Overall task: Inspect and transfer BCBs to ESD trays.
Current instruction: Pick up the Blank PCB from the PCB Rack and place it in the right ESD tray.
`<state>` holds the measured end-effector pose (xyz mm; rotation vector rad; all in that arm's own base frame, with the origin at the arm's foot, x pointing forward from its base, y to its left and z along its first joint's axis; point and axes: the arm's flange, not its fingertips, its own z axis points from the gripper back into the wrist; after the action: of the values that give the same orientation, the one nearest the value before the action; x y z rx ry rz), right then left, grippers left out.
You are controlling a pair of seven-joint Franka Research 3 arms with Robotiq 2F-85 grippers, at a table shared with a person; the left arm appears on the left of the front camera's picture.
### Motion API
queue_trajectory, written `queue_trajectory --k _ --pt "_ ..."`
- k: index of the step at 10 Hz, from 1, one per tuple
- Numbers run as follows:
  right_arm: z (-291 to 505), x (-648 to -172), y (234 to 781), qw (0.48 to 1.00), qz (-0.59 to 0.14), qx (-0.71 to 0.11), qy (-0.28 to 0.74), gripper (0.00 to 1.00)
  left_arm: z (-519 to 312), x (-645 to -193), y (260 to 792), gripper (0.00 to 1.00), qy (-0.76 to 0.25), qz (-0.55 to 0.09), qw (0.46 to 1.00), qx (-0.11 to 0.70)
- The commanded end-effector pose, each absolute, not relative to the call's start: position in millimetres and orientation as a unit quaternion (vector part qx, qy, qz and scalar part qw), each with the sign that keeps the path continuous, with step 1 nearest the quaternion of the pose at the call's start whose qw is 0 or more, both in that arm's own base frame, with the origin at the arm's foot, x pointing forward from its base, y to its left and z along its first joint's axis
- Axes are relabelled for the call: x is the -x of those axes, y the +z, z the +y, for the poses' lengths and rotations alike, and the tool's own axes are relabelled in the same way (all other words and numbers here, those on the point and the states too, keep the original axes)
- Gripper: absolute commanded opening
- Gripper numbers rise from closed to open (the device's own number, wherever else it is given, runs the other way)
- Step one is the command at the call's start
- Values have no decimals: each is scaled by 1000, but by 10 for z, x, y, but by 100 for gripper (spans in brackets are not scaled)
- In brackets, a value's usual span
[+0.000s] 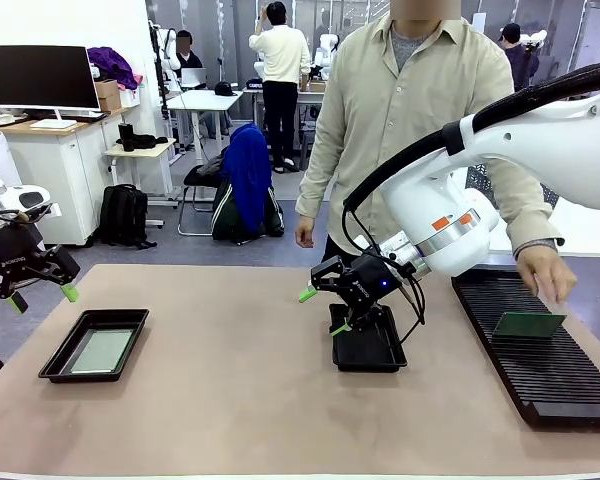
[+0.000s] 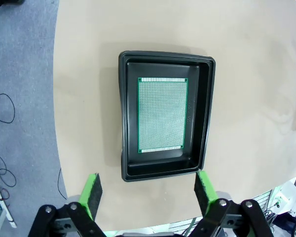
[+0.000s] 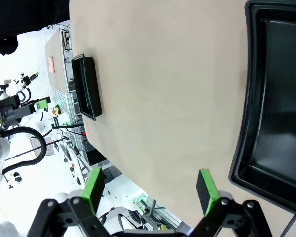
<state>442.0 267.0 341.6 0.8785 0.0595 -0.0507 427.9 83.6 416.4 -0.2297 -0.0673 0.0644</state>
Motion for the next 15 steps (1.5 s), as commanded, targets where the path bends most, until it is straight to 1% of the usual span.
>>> queue_trajectory --k 1,4,7,11,15 --pt "2669 -4417 3412 905 30 -423 -25 100 852 -4296 4149 100 26 -40 992 118" --pt "2663 -4418 3424 904 27 -425 -25 100 852 -4296 4149 100 26 -40 992 118" --pt "2515 -4348 3611 911 24 -411 2 100 852 -4296 4149 100 26 -40 992 118" --pt "2090 -4246 4100 934 -1 -355 43 100 852 -4296 4149 100 26 -40 992 118" --pt "1526 -4098 4745 952 -40 -278 121 100 852 -4296 4149 100 26 -40 992 118"
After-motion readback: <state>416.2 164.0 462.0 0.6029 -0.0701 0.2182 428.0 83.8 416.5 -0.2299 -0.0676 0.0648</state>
